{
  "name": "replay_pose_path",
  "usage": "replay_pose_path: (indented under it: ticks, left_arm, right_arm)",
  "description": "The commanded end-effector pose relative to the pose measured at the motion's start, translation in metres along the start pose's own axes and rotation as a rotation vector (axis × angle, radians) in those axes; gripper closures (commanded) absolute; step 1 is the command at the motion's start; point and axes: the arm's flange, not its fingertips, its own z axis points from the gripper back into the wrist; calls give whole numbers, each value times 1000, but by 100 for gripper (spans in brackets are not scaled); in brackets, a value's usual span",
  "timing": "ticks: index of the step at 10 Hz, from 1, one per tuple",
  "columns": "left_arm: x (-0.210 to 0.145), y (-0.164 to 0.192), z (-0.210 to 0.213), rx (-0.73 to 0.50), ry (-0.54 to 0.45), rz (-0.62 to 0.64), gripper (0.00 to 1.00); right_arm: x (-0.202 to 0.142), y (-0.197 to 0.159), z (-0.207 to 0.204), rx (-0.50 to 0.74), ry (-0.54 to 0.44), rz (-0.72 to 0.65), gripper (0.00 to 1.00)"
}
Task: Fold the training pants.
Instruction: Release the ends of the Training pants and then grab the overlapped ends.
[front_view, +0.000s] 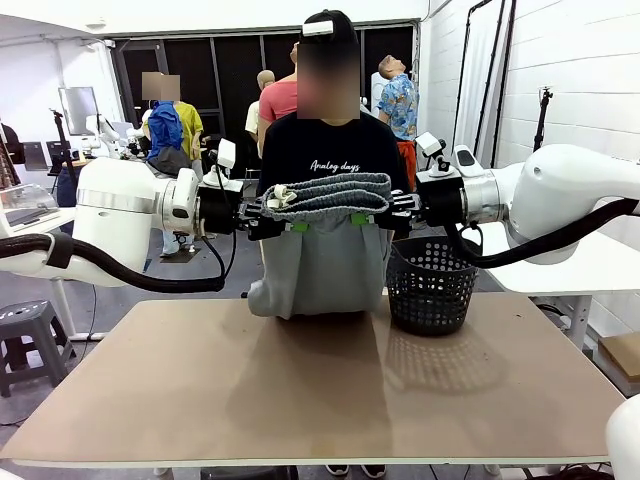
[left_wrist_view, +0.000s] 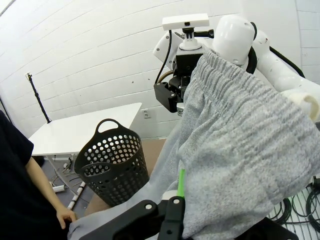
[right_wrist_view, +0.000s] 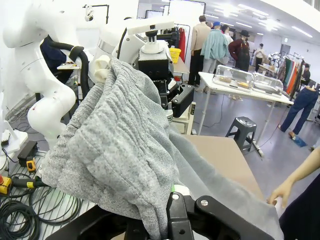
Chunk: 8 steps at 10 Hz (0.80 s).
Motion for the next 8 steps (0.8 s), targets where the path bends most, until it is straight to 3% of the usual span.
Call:
replay_pose_path:
  ticks: [1,8]
  left_arm:
    - [3,-1,0,-2,-6,-4,100]
    - [3,-1,0,-2,-6,-4,100]
  right_arm:
    - [1,3,-2,5,2,4,100]
    - [1,3,-2,5,2,4,100]
